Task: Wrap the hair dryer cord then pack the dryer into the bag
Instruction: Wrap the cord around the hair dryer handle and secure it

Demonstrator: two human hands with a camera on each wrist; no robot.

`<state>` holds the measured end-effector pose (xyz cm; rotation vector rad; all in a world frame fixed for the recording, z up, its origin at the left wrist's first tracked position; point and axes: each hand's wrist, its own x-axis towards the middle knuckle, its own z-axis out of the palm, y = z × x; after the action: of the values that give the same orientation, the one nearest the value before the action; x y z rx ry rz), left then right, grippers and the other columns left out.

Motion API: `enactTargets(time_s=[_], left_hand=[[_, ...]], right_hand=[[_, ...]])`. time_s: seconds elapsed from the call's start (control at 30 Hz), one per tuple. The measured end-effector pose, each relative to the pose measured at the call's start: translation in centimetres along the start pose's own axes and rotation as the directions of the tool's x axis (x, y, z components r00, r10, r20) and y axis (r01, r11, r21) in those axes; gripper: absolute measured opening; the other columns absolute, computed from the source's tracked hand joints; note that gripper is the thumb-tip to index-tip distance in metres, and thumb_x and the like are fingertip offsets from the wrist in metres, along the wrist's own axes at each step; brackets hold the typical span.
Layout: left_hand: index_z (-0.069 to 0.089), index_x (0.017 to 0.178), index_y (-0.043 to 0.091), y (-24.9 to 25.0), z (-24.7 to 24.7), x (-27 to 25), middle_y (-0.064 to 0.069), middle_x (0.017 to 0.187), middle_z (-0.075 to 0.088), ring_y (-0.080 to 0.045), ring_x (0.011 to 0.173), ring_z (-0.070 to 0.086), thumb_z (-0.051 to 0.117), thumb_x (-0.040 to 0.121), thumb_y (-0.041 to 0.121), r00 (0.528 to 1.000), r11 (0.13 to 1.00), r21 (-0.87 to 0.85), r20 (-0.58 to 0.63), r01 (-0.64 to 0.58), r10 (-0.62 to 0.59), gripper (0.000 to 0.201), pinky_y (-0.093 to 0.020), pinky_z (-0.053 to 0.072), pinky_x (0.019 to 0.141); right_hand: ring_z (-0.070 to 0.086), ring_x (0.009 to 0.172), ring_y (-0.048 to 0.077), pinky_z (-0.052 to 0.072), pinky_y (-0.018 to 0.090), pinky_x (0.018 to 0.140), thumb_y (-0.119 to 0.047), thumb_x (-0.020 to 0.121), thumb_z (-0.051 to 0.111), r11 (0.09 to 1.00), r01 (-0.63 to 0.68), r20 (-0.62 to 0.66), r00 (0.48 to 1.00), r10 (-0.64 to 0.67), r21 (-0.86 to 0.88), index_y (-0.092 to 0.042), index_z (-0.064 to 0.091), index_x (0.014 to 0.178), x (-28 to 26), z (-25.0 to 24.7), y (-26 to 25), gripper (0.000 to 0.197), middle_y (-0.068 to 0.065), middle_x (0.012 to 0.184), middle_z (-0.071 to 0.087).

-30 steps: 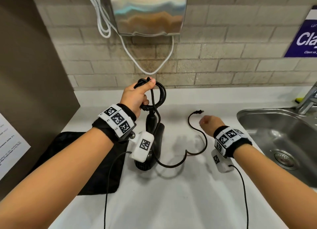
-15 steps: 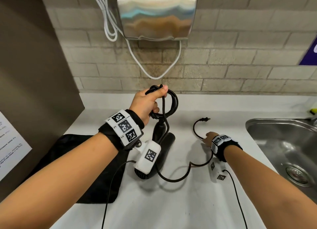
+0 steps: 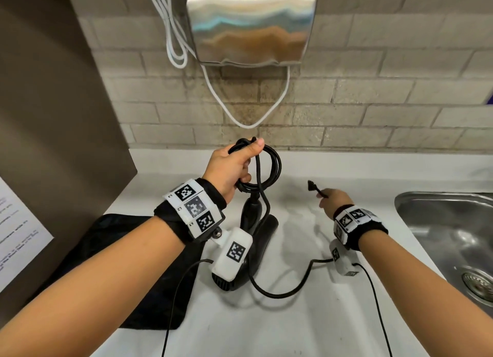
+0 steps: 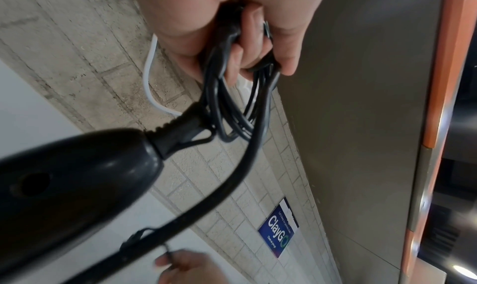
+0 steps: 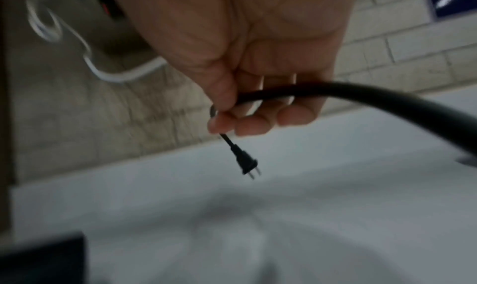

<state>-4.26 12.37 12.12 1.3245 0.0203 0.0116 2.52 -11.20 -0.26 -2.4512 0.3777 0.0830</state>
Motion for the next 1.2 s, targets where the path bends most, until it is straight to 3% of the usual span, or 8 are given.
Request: enactTargets(time_s=[0.17,0.27,0.4,0.53,0.7,0.87,0.97,1.2], left_hand=[[0.049,0.060,0.020,-0.1,0.2,0.3,0.007,0.048,0.031,-0.005,0.034,0.022,0.068,0.083,0.020,1.000,1.000,-0.005,0.001,0.002,-0.002,0.030,-0.016,0.023,0.037],[0.052,0.062,0.021,-0.1,0.4,0.2,0.014,0.041,0.037,-0.004,0.034,0.022,0.067,0.084,0.018,1.000,1.000,-0.009,0.016,-0.006,0.006,0.027,-0.015,0.023,0.037],[0.052,0.061,0.021,0.0,0.7,-0.1,0.014,0.038,0.038,-0.004,0.033,0.022,0.066,0.085,0.019,1.000,1.000,-0.018,-0.001,-0.012,0.012,0.028,-0.016,0.023,0.036],[0.051,0.059,0.021,-0.3,0.9,-0.3,0.012,0.041,0.033,-0.004,0.034,0.021,0.068,0.083,0.020,0.999,0.998,-0.055,-0.037,-0.012,0.010,0.030,-0.016,0.022,0.036],[0.049,0.063,0.018,-0.7,1.3,-0.8,0.008,0.048,0.028,-0.005,0.034,0.021,0.067,0.084,0.021,0.999,0.997,-0.073,-0.049,-0.016,0.013,0.027,-0.017,0.023,0.037],[0.048,0.062,0.019,-0.8,1.3,-0.8,0.008,0.047,0.028,-0.005,0.034,0.022,0.067,0.084,0.022,0.998,0.996,-0.090,-0.066,-0.020,0.014,0.029,-0.017,0.023,0.037],[0.048,0.062,0.020,-0.8,1.2,-0.6,0.010,0.044,0.028,-0.005,0.035,0.022,0.067,0.084,0.022,0.997,0.995,-0.102,-0.070,-0.017,0.010,0.029,-0.017,0.024,0.037],[0.046,0.060,0.020,-0.9,1.0,-0.2,0.010,0.043,0.029,-0.004,0.033,0.022,0.067,0.084,0.023,0.998,0.994,-0.109,-0.069,-0.007,-0.001,0.032,-0.017,0.024,0.035]], right_hand=[[0.056,0.092,0.031,0.036,0.027,0.073,-0.027,0.096,0.039,0.955,0.273,-0.219,0.945,-0.243,0.117,-0.012,0.059,0.113,-5.0,-3.3,-2.9,0.030,0.014,0.091,0.063],[0.050,0.068,0.020,0.036,0.024,0.065,-0.014,0.095,0.038,0.882,0.442,-0.306,0.873,-0.380,0.166,-0.012,0.061,0.100,-8.1,-4.9,-5.0,0.023,-0.005,0.065,0.051],[0.044,0.060,0.004,0.035,0.009,0.059,-0.012,0.091,0.039,0.726,0.607,-0.386,0.785,-0.484,0.324,-0.018,0.055,0.109,-12.0,-5.8,-7.3,0.024,-0.005,0.064,0.046],[0.043,0.053,0.015,0.041,0.030,0.059,-0.039,0.086,0.036,0.665,0.699,-0.423,0.703,-0.572,0.264,-0.028,0.058,0.094,-14.9,-5.4,-7.9,0.026,-0.001,0.054,0.041],[0.037,0.050,0.009,0.031,0.015,0.051,-0.017,0.082,0.034,0.670,0.671,-0.263,0.741,-0.618,0.318,-0.022,0.056,0.097,-15.8,-4.2,-7.8,0.027,-0.002,0.058,0.045],[0.041,0.044,0.006,0.029,0.014,0.047,-0.031,0.093,0.037,0.684,0.697,-0.348,0.709,-0.614,0.214,-0.022,0.060,0.109,-16.8,-3.6,-7.6,0.029,-0.013,0.043,0.046],[0.044,0.044,0.004,0.029,0.013,0.047,-0.021,0.096,0.042,0.695,0.693,-0.361,0.708,-0.607,0.192,-0.018,0.065,0.108,-17.1,-3.5,-7.4,0.026,-0.021,0.043,0.048],[0.043,0.047,0.010,0.035,0.028,0.052,-0.030,0.094,0.045,0.756,0.648,-0.330,0.738,-0.589,0.098,-0.026,0.067,0.104,-16.7,-2.9,-7.7,0.025,-0.006,0.045,0.047]])
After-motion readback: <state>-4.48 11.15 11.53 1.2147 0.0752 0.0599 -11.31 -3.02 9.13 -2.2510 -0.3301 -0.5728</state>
